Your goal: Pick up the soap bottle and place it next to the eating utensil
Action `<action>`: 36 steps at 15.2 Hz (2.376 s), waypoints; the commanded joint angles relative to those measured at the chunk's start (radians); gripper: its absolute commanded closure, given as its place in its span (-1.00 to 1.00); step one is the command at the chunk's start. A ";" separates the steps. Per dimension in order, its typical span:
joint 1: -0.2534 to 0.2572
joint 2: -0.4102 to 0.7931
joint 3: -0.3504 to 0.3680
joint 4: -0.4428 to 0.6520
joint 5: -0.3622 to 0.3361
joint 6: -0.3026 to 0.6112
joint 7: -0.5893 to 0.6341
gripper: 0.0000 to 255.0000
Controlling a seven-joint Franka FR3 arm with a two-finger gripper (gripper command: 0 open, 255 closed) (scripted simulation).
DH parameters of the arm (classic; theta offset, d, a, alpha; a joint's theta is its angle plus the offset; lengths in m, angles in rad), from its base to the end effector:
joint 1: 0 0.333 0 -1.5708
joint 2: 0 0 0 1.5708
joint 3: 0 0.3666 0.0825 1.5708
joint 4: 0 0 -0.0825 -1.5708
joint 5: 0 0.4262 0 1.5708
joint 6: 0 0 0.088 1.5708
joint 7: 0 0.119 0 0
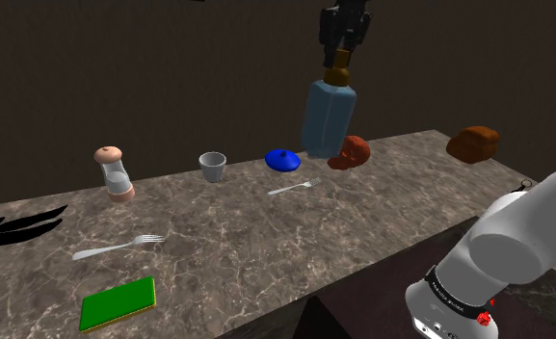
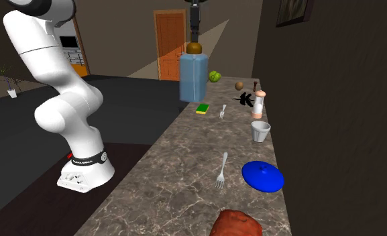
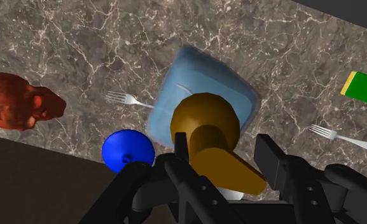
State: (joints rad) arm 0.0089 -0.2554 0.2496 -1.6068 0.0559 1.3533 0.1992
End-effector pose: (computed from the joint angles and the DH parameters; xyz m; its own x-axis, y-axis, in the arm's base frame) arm 0.4533 0.1514 0.7583 0.9980 0.0632 -0.0044 0.0632 -0.9980 0.0088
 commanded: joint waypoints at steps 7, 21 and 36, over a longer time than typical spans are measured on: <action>0.057 0.137 0.116 0.012 -0.021 0.126 0.170 1.00; 0.239 0.566 0.241 0.290 -0.205 0.232 0.460 1.00; 0.389 0.852 0.227 0.499 -0.322 0.287 0.562 1.00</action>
State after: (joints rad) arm 0.4017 0.5998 0.4765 -1.0874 -0.2664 1.6220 0.7589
